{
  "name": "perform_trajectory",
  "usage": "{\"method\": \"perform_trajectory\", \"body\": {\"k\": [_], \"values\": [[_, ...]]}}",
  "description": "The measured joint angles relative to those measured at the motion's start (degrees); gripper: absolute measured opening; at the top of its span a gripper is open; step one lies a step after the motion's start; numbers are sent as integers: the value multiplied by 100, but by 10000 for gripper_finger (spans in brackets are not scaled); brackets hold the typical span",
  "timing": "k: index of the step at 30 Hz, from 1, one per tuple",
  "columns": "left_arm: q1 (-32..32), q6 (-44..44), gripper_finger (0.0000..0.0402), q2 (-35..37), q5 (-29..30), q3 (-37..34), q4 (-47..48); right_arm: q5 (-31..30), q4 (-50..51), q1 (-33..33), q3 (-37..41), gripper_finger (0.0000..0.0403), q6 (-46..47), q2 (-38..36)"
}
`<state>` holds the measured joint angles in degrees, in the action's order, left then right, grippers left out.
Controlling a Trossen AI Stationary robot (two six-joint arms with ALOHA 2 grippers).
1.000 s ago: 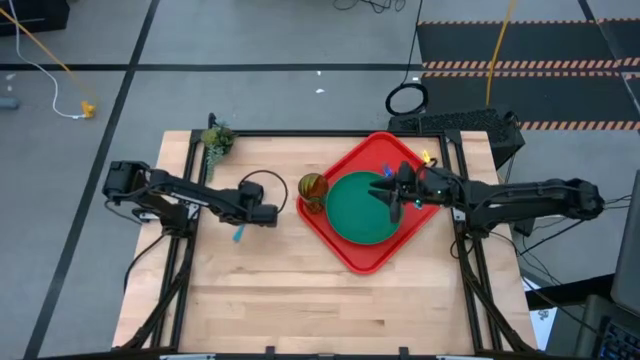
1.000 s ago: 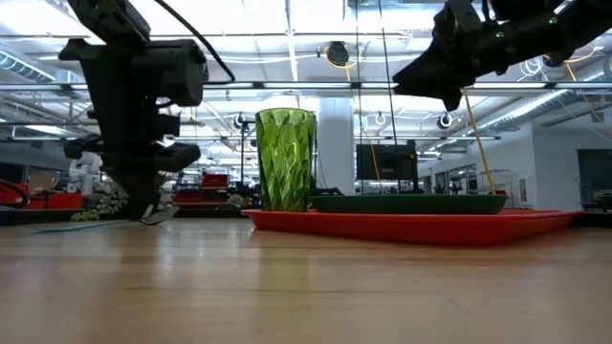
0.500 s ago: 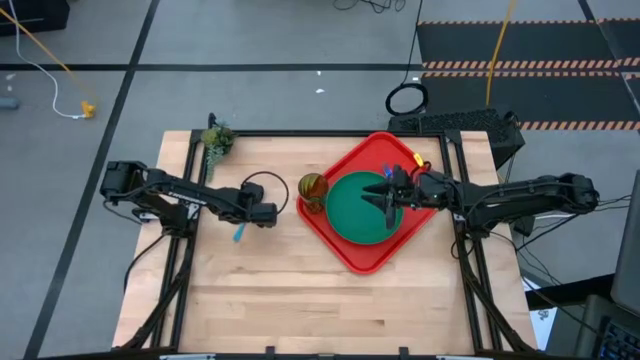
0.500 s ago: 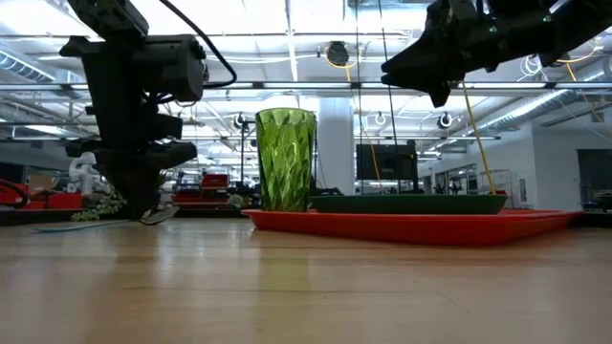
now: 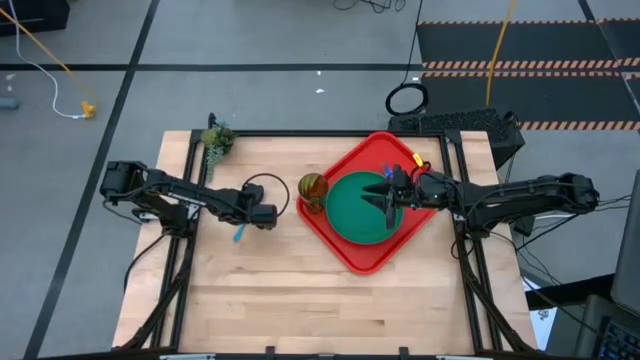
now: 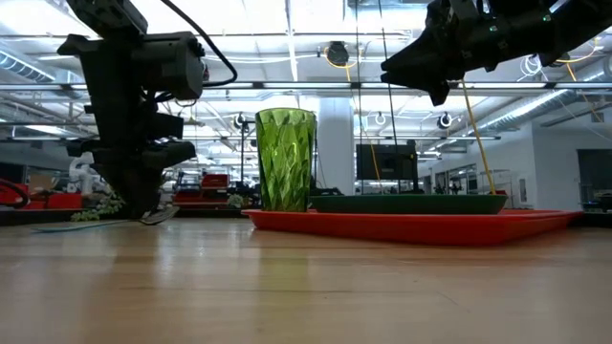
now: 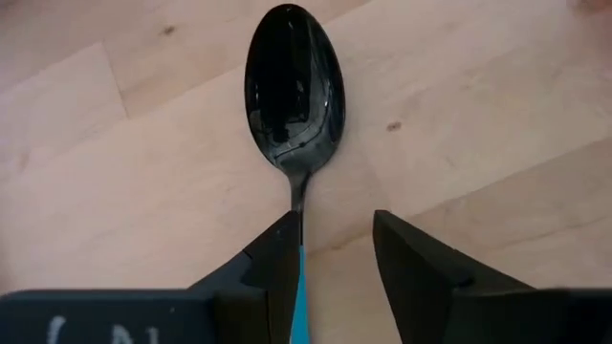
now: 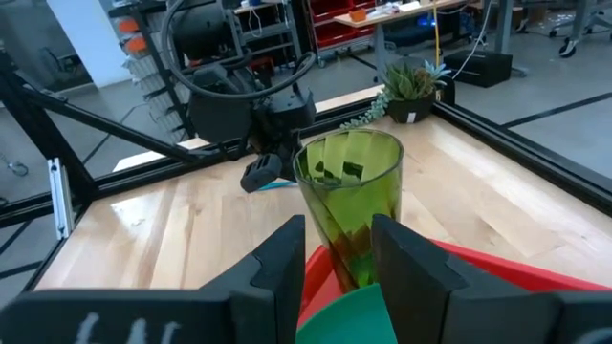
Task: Pick and place plate/cup/fork/spoon on tray
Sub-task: Put the blue spoon on the red serving tray
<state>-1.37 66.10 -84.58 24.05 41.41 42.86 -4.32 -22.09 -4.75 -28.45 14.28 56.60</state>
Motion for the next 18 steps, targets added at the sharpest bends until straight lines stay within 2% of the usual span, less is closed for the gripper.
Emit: {"method": "perform_trajectory", "body": {"k": [18], "values": [[0,16,138,0,2,2,-9,-17,-398,-11,0,116,-62,0]]}}
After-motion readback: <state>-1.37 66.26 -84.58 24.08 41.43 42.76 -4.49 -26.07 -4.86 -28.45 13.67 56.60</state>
